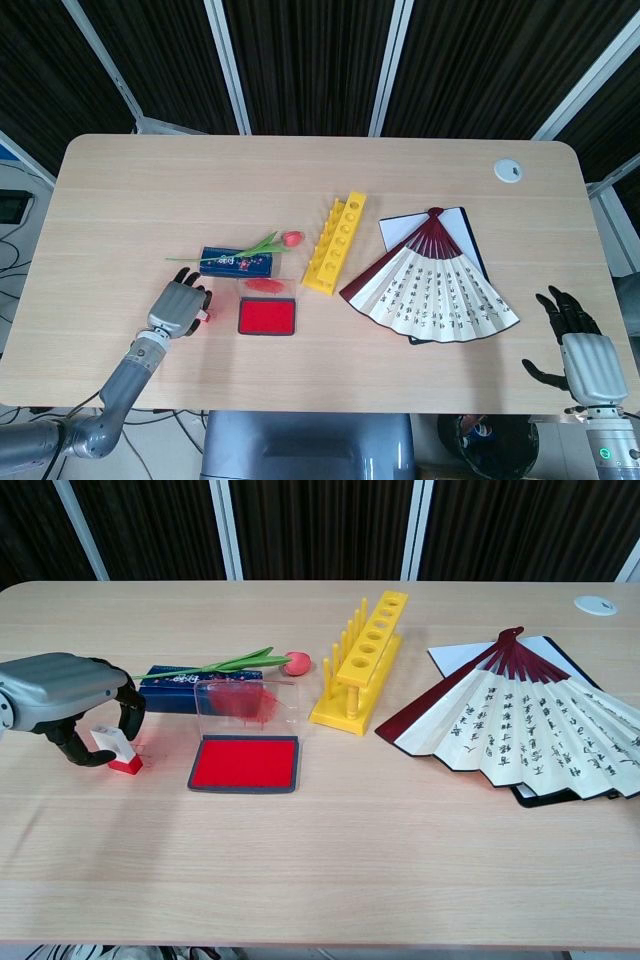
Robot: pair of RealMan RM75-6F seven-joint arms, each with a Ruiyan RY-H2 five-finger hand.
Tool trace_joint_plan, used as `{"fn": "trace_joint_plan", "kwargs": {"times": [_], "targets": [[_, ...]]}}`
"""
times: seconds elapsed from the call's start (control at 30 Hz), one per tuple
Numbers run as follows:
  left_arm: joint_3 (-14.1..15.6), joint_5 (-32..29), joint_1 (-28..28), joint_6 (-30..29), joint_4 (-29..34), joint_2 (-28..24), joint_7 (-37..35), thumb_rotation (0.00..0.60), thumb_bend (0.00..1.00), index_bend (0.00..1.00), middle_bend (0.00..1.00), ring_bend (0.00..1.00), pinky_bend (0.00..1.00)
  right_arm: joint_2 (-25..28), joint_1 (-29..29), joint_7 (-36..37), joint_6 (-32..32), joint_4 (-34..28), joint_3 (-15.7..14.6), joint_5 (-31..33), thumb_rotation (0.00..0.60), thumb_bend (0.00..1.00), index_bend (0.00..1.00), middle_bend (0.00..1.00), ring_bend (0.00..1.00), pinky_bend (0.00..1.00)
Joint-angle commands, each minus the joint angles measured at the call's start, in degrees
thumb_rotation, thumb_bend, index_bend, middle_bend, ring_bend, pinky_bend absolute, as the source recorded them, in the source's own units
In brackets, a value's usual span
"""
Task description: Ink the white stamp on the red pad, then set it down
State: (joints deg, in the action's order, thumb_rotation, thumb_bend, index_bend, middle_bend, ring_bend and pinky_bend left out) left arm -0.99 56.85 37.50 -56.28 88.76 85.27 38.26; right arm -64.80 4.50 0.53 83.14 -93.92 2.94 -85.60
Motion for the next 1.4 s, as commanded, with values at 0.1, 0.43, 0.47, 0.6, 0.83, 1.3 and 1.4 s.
{"fn": "trace_joint_plan", "kwargs": {"times": [0.1, 0.43, 0.47, 0.6, 0.83, 1.3, 1.4], "targets": [[0.1, 0.0, 0.0, -0.1, -0.1, 0.0, 0.0, 0.600, 0.31, 0.48, 0.42, 0.12, 0.10, 0.0, -0.1, 0.1, 0.1, -0.1, 0.0, -0.1, 0.600, 0.25, 0.13, 0.00, 0.00, 0.19], [0.1, -0.2, 0.1, -0.6, 0.3, -0.4, 0.3, 0.600, 0.31, 0.48, 0.42, 0.12, 0.10, 0.1, -0.1, 0.3, 0.1, -0.1, -0.1, -0.2, 0.600, 0.25, 0.13, 0.00, 0.00, 0.19], [0.1, -0.3, 0.1, -0.6, 0.4, -0.4, 0.4, 0.600, 0.31, 0.48, 0.42, 0.12, 0.10, 0.1, -0.1, 0.2, 0.1, -0.1, -0.1, -0.2, 0.600, 0.25, 0.13, 0.00, 0.00, 0.19], [0.2, -0.6, 0.2, -0.6, 0.4, -0.4, 0.4, 0.600, 0.31, 0.49, 0.42, 0.13, 0.10, 0.1, -0.1, 0.3, 0.1, -0.1, -0.1, -0.2, 0.600, 0.25, 0.13, 0.00, 0.00, 0.19], [0.4, -0.8, 0.3, -0.5, -0.2, -0.2, 0.4, 0.600, 0.31, 0.49, 0.43, 0.13, 0.10, 0.1, 0.0, 0.4, -0.1, -0.2, 0.0, 0.1, 0.600, 0.25, 0.13, 0.00, 0.00, 0.19], [0.5, -1.1, 0.6, 0.0, -1.1, 0.5, -0.2, 0.600, 0.31, 0.49, 0.43, 0.13, 0.10, 0.1, 0.0, 0.4, -0.2, -0.4, 0.0, 0.2, 0.600, 0.25, 0.13, 0.00, 0.00, 0.19], [0.6, -1.0, 0.6, 0.0, -1.2, 0.6, -0.3, 0.600, 0.31, 0.49, 0.43, 0.13, 0.10, 0.2, 0.0, 0.5, -0.3, -0.4, 0.0, 0.3, 0.600, 0.25, 0.13, 0.00, 0.00, 0.19]]}}
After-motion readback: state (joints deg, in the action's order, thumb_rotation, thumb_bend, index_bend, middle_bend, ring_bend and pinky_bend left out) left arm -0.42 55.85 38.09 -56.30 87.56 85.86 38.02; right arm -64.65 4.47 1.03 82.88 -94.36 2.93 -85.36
